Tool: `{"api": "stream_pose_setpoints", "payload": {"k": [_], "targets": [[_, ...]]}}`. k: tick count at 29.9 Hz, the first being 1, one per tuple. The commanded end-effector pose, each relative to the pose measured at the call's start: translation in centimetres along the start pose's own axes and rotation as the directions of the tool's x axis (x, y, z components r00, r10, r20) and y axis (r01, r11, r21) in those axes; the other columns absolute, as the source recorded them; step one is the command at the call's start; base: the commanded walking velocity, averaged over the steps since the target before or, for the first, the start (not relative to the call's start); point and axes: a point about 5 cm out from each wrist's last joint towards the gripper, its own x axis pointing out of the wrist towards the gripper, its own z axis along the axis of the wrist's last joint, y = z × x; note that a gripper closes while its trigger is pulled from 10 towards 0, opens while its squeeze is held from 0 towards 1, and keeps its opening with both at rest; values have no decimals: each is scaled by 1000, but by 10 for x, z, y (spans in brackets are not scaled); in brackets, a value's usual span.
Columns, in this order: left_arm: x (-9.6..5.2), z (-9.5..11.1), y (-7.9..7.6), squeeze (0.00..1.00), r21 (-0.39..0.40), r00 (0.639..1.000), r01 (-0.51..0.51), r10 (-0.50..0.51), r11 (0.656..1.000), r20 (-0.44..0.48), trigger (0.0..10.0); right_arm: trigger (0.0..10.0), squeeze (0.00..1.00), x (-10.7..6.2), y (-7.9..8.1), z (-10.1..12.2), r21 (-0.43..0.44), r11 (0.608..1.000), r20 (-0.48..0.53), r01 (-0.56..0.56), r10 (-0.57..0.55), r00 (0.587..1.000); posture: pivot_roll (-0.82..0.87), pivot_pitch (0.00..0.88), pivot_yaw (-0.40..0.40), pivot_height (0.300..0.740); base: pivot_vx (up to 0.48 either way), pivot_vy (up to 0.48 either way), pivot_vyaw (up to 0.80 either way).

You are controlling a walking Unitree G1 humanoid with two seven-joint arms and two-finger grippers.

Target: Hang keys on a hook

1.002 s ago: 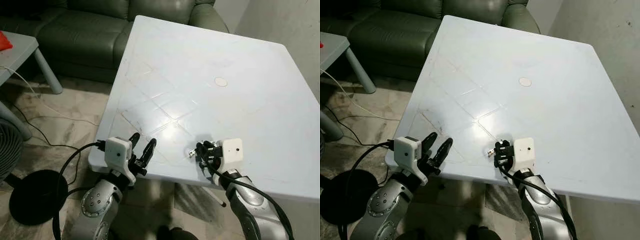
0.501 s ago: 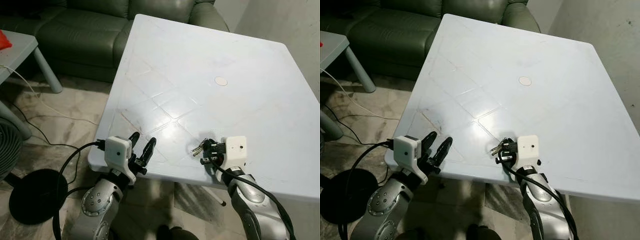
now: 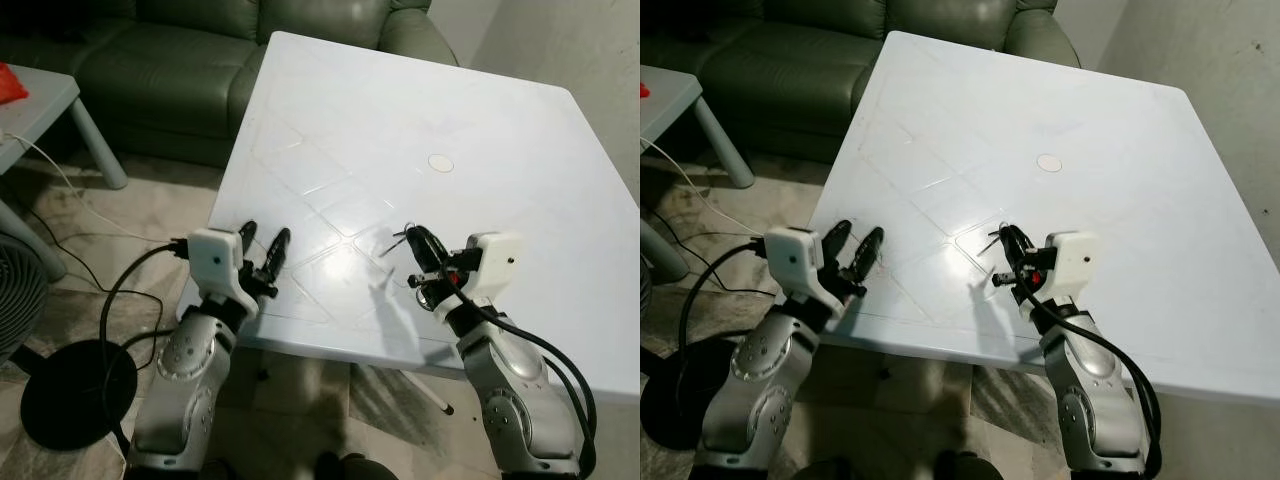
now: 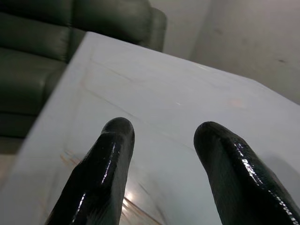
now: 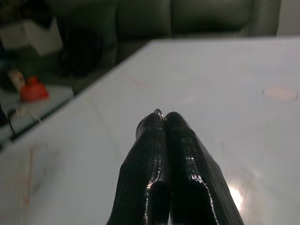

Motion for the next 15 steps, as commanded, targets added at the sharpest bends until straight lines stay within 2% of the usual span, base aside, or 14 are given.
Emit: {"api": "stream_pose_setpoints", "payload": {"k": [1,4,5,6,7,10,11,15], "targets": [[3,1,5,0,0,999,-32,32,999,2,10000,0,0,1,-4,12,-8,1000,66,10,-9,998,-66,82,-100,724,0,0,0],[6,8,15,0,3,999,-46,46,999,26,10000,0,0,2,-11,17,-58,997,81,44,-39,996,-69,66,-93,724,0,0,0],[6,8,15,0,4,999,-47,47,999,26,10000,1725,0,2,-11,17,-60,997,80,45,-40,996,-69,66,-93,724,0,0,0],[6,10,19,0,4,998,-50,50,999,27,10000,4314,0,1,-13,18,-53,997,79,55,-51,996,-73,58,-91,724,0,0,0],[7,13,28,0,3,997,-74,74,997,29,10000,10000,0,0,-17,20,-63,994,84,85,-80,993,-75,56,-90,724,0,0,0],[7,13,39,0,-20,994,-113,113,993,13,10000,10000,0,-2,-21,20,-115,987,80,116,-107,991,-77,46,-89,724,0,0,0],[8,13,42,0,-10,992,-123,123,992,7,10000,10000,0,-1,-24,17,-139,979,50,146,-140,989,-78,44,-87,724,0,0,0],[12,16,45,0,11,991,-131,131,991,13,10000,10000,0,1,-32,10,-190,958,6,215,-218,976,-77,30,-81,724,0,0,0]]}}
